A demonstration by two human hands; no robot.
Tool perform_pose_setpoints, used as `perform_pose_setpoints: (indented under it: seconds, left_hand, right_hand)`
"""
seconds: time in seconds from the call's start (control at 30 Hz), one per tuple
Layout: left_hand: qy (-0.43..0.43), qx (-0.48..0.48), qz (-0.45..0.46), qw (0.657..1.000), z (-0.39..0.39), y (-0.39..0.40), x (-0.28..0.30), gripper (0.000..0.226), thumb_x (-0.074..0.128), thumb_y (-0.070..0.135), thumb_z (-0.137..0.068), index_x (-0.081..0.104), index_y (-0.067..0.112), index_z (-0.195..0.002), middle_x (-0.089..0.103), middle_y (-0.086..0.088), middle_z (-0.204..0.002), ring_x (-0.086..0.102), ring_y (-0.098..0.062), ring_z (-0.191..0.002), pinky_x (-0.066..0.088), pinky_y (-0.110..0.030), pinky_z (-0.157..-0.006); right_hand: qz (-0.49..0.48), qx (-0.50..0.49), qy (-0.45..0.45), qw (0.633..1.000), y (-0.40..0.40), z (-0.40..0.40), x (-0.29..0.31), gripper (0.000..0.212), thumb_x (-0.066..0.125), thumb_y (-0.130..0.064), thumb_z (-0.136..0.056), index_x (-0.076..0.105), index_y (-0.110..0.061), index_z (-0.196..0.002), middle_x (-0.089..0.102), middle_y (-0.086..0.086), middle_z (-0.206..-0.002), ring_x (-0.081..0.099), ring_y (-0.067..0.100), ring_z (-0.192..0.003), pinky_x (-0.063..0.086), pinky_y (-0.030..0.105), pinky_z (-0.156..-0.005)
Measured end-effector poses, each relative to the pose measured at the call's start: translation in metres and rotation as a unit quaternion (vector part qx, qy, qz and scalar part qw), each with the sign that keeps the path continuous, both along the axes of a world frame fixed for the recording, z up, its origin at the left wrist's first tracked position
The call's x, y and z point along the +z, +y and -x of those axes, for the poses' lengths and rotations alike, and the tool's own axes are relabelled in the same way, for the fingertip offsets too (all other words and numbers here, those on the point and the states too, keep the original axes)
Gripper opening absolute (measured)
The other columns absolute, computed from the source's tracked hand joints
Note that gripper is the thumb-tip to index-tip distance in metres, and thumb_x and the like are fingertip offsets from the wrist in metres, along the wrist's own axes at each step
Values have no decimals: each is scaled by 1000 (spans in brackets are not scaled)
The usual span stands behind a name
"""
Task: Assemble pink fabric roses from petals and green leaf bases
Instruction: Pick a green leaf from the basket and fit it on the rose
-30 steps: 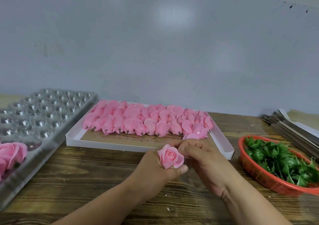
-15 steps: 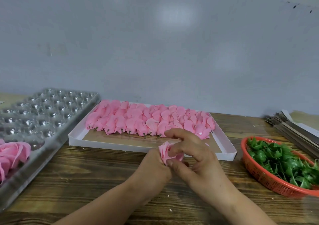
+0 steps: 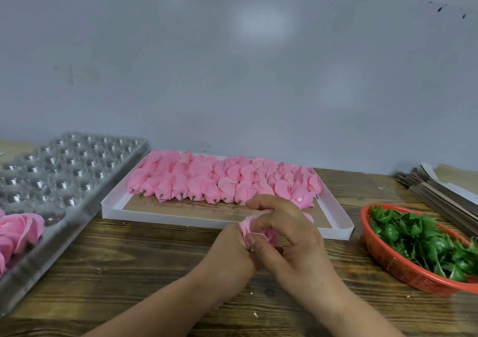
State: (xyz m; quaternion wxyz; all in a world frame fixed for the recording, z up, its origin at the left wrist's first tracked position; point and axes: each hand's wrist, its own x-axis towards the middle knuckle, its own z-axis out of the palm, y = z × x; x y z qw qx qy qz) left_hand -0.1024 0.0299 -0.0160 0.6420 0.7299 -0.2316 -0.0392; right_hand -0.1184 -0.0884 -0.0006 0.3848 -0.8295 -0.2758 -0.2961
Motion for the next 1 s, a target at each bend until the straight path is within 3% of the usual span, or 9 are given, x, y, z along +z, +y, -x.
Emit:
perform_pose_setpoints:
  seconds: [0.13, 0.23, 0.4, 0.47, 0.5, 0.57, 0.67, 0.83, 1.0]
  left_hand:
    - [16, -14, 31, 999, -2, 2, -3, 15, 55, -10, -86, 57, -8, -100, 59, -32, -99, 60, -37, -91, 48, -54, -87]
    - [48, -1, 50, 998, -4, 4, -7, 16, 55, -11, -87, 56, -12, -103, 57, -33, -96, 58, -34, -87, 44, -59, -91]
    - [70, -18, 72, 995, -2, 3, -5, 19, 58, -5, -89, 60, -3, -107, 57, -37, -109, 53, -52, -107, 42, -65, -94]
    - [64, -23, 81, 994, -1, 4, -5, 14, 60, 1, -90, 67, 9, -98, 66, -26, -96, 63, -41, -98, 53, -52, -90]
    - [56, -24, 79, 995, -1, 4, -5, 20, 60, 5, -91, 70, 21, -86, 70, -10, -82, 69, -24, -85, 58, -34, -80]
    - [56, -10, 82, 995, 1, 5, -2, 35, 58, 15, -94, 63, 31, -63, 58, 16, -59, 55, 4, -56, 44, -8, -56]
    - [69, 28, 77, 994, -4, 6, -5, 33, 56, 32, -94, 48, 29, -61, 42, 15, -56, 37, 1, -49, 35, -10, -49]
    - [103, 26, 140, 984, -7, 7, -7, 32, 56, 57, -77, 66, 27, -72, 61, 1, -71, 57, -12, -65, 47, -24, -62]
    - [198, 59, 228, 951, -11, 8, -11, 41, 55, 53, -77, 76, 21, -90, 74, -7, -101, 69, -23, -100, 51, -41, -90]
  right_hand:
    - [5, 12, -21, 1000, -2, 0, 1, 6, 65, -4, -76, 67, -10, -74, 63, -5, -110, 55, 3, -106, 45, 21, -86]
    - [-22, 5, 16, 1000, -8, -2, 3, 19, 76, -4, -69, 65, -14, -82, 61, -9, -111, 52, -1, -111, 38, 8, -89]
    - [-11, 17, -10, 1000, -10, -3, 5, 11, 68, -3, -71, 65, -14, -74, 62, -5, -111, 54, 2, -109, 37, 7, -89]
    - [-68, 23, 17, 997, -9, -2, 5, 11, 68, -10, -72, 66, -21, -75, 64, -9, -109, 56, 4, -109, 39, 9, -89]
    - [-109, 22, 37, 993, -10, -3, 5, 10, 68, -14, -71, 65, -24, -74, 65, -12, -105, 58, 4, -107, 41, 11, -89]
    - [-191, -3, 69, 979, -12, -7, 5, 12, 66, -13, -69, 66, -25, -73, 68, -10, -92, 62, 5, -95, 46, 18, -84]
    - [-267, -56, 138, 952, -18, -17, 0, 21, 64, 8, -76, 66, -13, -73, 67, 4, -74, 60, 14, -72, 47, 30, -70]
    - [-181, 41, 194, 963, -6, -11, -10, 14, 67, -2, -73, 63, -14, -78, 63, 2, -64, 56, 10, -59, 48, 24, -60]
    - [17, -49, 6, 999, 3, -8, -24, 26, 64, -33, -64, 55, -33, -88, 57, -20, -81, 53, -4, -76, 46, 13, -67]
